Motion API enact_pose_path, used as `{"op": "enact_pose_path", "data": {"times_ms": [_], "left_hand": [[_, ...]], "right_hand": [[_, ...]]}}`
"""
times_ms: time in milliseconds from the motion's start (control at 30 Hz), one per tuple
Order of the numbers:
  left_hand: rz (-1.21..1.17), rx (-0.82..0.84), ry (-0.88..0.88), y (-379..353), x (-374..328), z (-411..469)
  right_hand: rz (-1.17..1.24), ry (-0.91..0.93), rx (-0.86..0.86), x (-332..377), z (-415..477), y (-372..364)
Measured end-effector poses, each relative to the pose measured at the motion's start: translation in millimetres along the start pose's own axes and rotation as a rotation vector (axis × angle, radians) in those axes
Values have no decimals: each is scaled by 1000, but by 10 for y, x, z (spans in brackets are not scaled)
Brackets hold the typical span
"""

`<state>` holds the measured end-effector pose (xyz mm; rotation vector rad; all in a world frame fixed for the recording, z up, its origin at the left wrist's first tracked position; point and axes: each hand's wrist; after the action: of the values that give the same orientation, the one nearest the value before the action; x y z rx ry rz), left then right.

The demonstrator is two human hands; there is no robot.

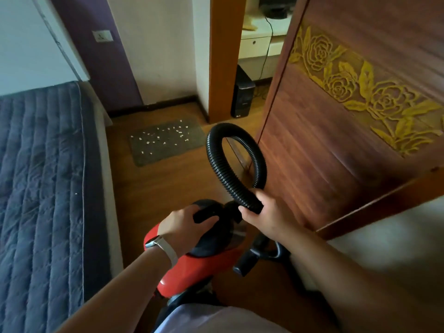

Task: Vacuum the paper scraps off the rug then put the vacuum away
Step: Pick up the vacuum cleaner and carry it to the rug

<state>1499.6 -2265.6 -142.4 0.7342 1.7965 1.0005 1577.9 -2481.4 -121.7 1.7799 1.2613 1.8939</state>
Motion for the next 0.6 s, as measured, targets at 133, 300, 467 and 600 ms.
{"op": "enact_pose_path", "data": {"times_ms": [133,300,467,600], "left_hand": [[-28,-25,5,290,17,690],[-33,-69,40,608,73,1306],[-43,-79,103,775,190,1916],[-42,-83,176,813,231,2409]], "right_hand": [[8,11,0,121,750,26],[35,45,3,338,1476,63],[43,101,83,358,2299,-6],[-26,125,144,324,2928,1]]}}
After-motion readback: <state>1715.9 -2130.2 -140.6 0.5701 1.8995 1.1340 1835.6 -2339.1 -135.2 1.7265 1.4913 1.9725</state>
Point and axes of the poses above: each hand's wrist, its own z-axis towards the middle knuckle, its own y-axis out of the back of the hand, x = y × z, and after that the axes turned 1 degree about -y, right-handed
